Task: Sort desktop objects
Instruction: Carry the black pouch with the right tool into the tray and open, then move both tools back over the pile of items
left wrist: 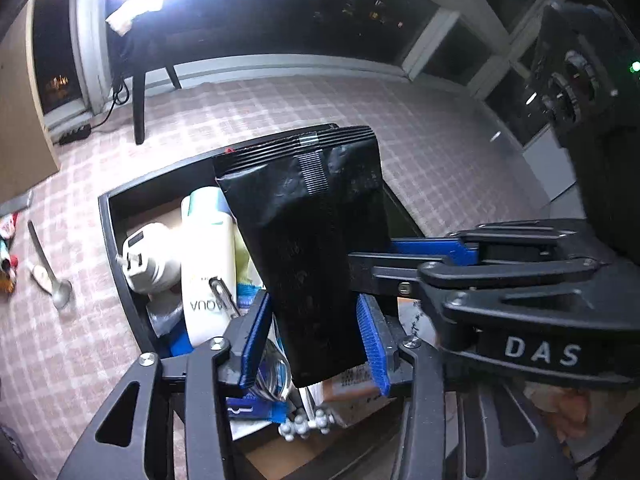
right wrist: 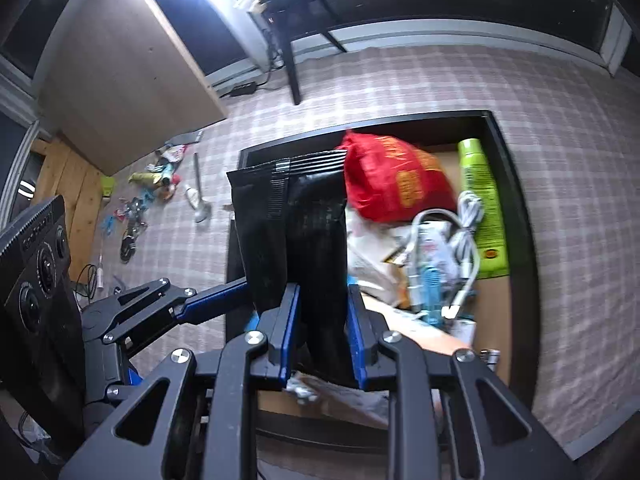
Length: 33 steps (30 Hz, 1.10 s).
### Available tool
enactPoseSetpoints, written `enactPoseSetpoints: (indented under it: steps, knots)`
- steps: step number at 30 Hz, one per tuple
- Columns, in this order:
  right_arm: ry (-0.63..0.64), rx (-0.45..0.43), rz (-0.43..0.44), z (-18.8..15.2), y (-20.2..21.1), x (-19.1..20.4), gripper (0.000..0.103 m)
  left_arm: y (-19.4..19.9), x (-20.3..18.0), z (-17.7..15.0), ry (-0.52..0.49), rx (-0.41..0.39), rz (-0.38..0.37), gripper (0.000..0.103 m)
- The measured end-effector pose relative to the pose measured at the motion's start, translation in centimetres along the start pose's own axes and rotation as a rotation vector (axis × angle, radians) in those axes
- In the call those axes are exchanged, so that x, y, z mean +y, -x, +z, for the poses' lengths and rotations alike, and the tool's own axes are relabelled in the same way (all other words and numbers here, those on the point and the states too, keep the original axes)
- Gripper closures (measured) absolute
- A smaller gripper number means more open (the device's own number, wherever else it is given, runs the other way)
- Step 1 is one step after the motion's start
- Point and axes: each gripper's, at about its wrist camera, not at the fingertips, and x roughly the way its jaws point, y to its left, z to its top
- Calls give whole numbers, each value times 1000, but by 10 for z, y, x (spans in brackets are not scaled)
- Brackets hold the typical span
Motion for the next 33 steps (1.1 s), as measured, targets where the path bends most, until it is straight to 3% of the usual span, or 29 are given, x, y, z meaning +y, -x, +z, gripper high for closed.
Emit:
enactPoseSetpoints:
  steps: [3, 7, 9, 18, 23, 27, 33]
  knots:
    - [3, -36, -45, 0, 8, -8, 77, 5, -1, 2, -12, -31, 45, 61]
    - [34, -71, -83, 1, 13, -6, 64, 14, 3, 0, -23, -53, 79, 61]
    - [56, -82, -97, 0, 14, 0, 64, 21, 7, -1, -15, -68, 94, 61]
    - [182, -148, -107, 1, 20, 53, 57, 55, 35, -9, 13, -128, 186, 59]
    - [219, -176, -76, 3, 19, 90, 55, 86, 62, -23, 28, -151, 229, 58]
    - [249, -189, -64, 1, 15, 125, 55, 106, 91, -36, 35, -168, 262, 47]
    - [288, -215, -80, -2, 0, 171, 51, 135, 163, -63, 101, -163, 299, 46]
